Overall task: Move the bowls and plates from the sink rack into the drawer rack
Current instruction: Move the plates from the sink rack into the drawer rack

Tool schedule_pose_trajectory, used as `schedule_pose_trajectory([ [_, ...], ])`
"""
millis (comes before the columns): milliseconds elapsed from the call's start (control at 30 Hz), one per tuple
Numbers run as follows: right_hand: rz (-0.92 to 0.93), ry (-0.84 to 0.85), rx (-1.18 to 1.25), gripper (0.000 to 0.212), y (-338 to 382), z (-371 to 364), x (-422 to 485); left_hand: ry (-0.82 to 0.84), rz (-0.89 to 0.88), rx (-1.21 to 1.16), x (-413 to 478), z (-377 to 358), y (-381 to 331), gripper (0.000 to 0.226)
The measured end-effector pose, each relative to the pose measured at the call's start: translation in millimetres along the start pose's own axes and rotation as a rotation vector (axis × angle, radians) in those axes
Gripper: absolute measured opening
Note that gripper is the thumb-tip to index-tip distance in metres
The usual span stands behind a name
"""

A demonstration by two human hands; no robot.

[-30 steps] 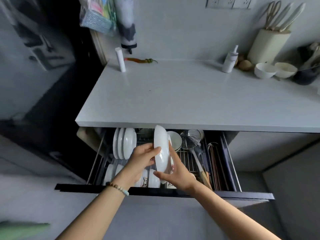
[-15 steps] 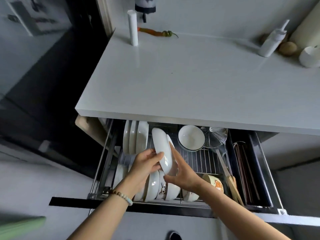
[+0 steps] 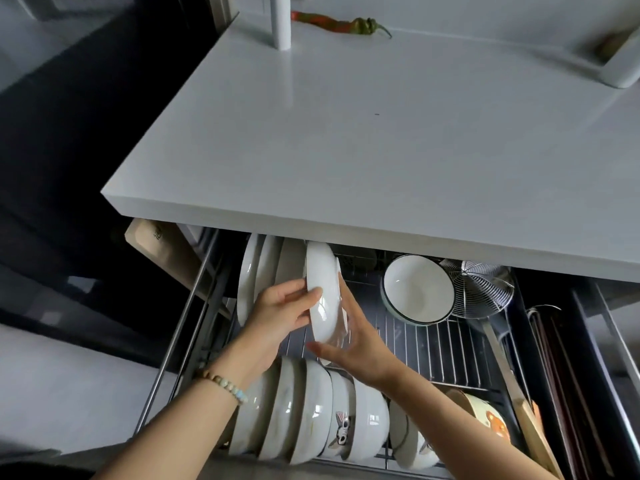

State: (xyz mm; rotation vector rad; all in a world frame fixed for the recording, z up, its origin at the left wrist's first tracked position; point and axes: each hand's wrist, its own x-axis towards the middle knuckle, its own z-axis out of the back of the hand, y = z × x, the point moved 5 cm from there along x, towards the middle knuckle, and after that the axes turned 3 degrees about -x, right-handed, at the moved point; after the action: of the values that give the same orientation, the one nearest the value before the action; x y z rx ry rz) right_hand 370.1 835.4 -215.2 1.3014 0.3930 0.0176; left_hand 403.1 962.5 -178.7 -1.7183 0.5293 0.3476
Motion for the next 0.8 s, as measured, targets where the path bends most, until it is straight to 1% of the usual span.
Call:
schedule_pose_trajectory([
  [100, -0.024, -0.022, 0.011, 0.101, -8, -5, 11, -0.007, -0.018, 0.008, 10, 7, -3, 0.023],
  [200, -0.006, -0.006, -0.015, 0.108, -12, -12, 21, -0.034, -0.020, 0.061, 20, 17, -5, 0.034],
  [233, -0.001, -0.008, -0.018, 0.108, -13, -14, 25, -0.030, -0.020, 0.079, 22, 19, -6, 0.033],
  [333, -0.006, -0.051, -0.019, 0.114, -16, -20, 36, -0.021, -0.031, 0.104, 28, 24, -8, 0.017],
  [400, 0.002, -0.076, -0.009, 0.116, -17, -24, 41, -0.021, -0.046, 0.129, 31, 28, -10, 0.022],
  [467, 0.016, -0.085, -0.001, 0.112, -16, -26, 45, -0.024, -0.063, 0.169, 34, 30, -13, 0.029],
  [633, 0.025, -0.092, 0.038, 0.088, -18, -26, 58, -0.010, -0.082, 0.181, 47, 29, -17, 0.013],
  [700, 0.028, -0.107, 0.039, 0.085, -22, -24, 65, -0.012, -0.092, 0.189, 53, 28, -17, 0.014],
  [800, 0.026, -0.114, 0.029, 0.081, -25, -24, 73, -0.002, -0.095, 0.227, 58, 27, -19, 0.021],
])
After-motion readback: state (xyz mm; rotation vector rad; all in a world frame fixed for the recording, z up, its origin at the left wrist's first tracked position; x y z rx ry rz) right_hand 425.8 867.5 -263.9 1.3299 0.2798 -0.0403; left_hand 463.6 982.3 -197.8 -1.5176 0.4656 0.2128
